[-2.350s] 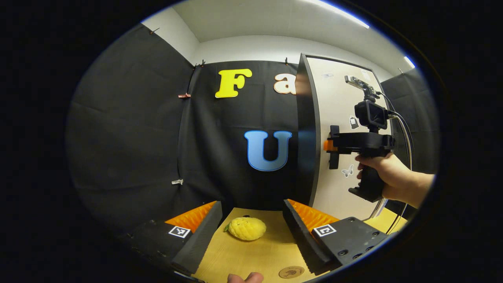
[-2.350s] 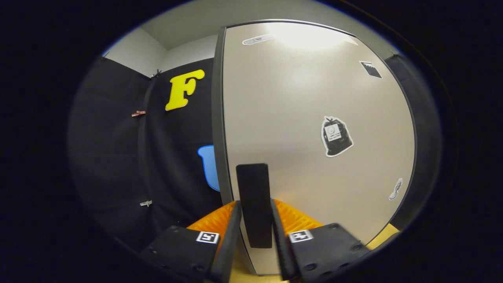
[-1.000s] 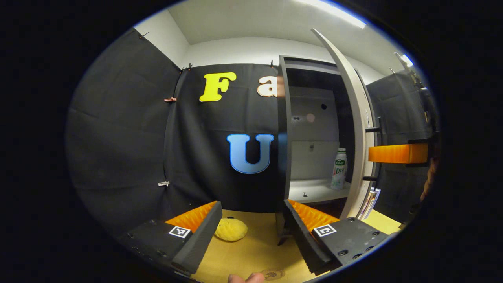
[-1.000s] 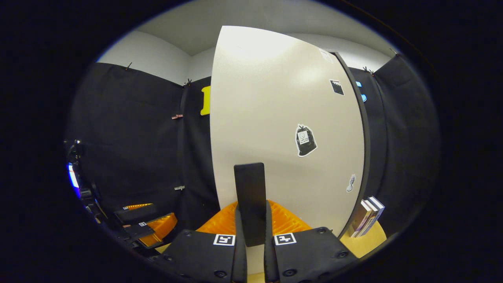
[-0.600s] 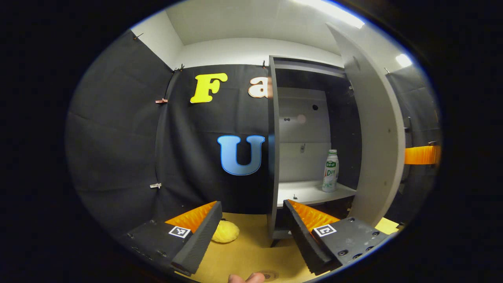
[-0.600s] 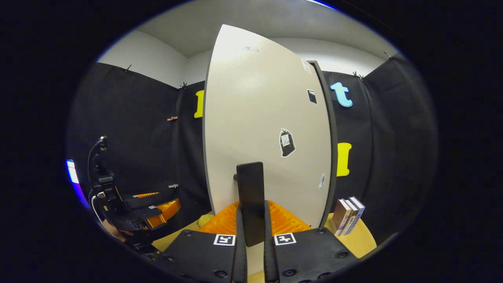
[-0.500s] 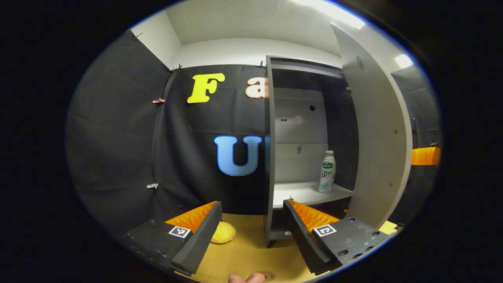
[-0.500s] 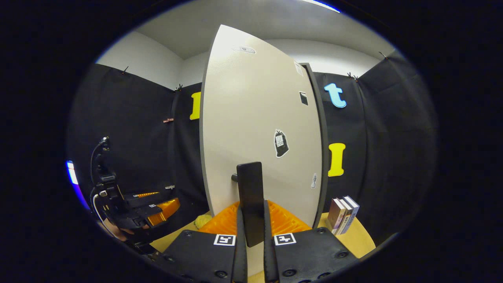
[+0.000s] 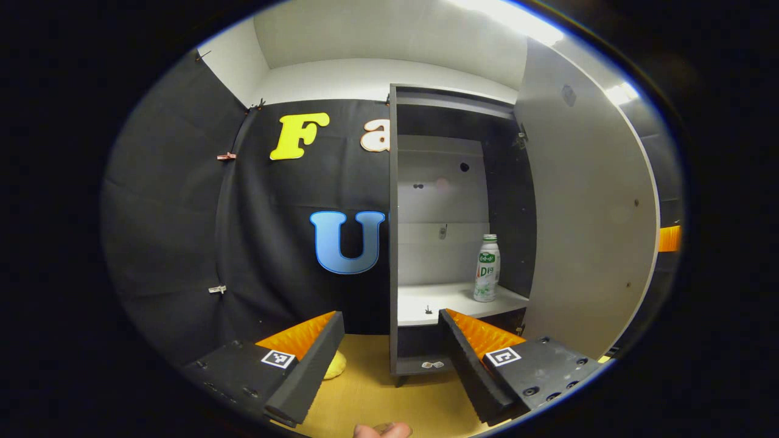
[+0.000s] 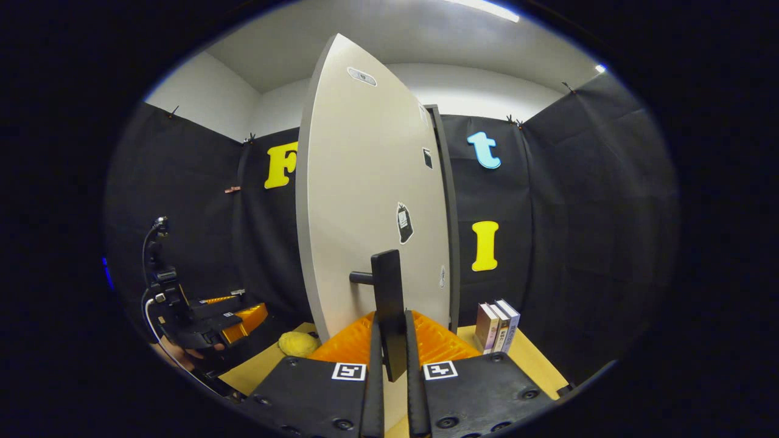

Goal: Open the cabinet door with the right hand, grasp the bottle in the cabinet with the left hand and place it on the coaster, then close the cabinet door with the right hand.

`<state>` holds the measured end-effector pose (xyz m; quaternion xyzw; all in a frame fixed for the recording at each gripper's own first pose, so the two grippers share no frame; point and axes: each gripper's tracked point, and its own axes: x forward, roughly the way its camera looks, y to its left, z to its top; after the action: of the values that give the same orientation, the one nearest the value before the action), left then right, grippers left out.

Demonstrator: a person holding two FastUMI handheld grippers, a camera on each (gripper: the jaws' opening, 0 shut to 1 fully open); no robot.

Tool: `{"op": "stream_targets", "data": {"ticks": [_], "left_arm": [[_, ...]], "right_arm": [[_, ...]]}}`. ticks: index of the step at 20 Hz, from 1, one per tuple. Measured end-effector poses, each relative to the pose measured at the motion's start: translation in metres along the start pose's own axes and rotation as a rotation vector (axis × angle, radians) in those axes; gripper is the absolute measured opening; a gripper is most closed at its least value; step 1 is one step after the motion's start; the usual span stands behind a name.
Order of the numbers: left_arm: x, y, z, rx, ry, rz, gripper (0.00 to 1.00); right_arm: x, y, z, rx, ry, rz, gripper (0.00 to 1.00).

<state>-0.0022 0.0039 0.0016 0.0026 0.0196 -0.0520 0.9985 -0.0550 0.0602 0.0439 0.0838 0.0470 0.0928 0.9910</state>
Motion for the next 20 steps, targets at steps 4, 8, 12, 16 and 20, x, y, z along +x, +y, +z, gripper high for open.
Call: {"op": "stream_targets", "data": {"ticks": [4,8,12,16,20], "left_arm": [[0.006,-0.008,0.0,-0.001,-0.001,-0.019,0.98],[0.013,-0.014,-0.003,-0.004,0.0,-0.024,0.98],[0.017,-0.024,-0.002,-0.022,0.013,-0.014,0.98],[0.023,-0.044,-0.005,-0.013,0.025,-0.001,0.98],[0.037,-0.076,-0.008,-0.007,0.042,-0.012,0.98]], "right_arm": [[-0.017,-0.021,0.004,0.024,-0.004,-0.065,0.19],[-0.021,-0.059,0.008,0.005,-0.018,-0.164,0.18],[-0.043,-0.096,0.011,0.043,-0.015,-0.202,0.14],[-0.052,-0.119,0.011,0.051,-0.012,-0.207,0.14],[-0.057,-0.131,0.02,0.053,-0.017,-0.17,0.14]]}}
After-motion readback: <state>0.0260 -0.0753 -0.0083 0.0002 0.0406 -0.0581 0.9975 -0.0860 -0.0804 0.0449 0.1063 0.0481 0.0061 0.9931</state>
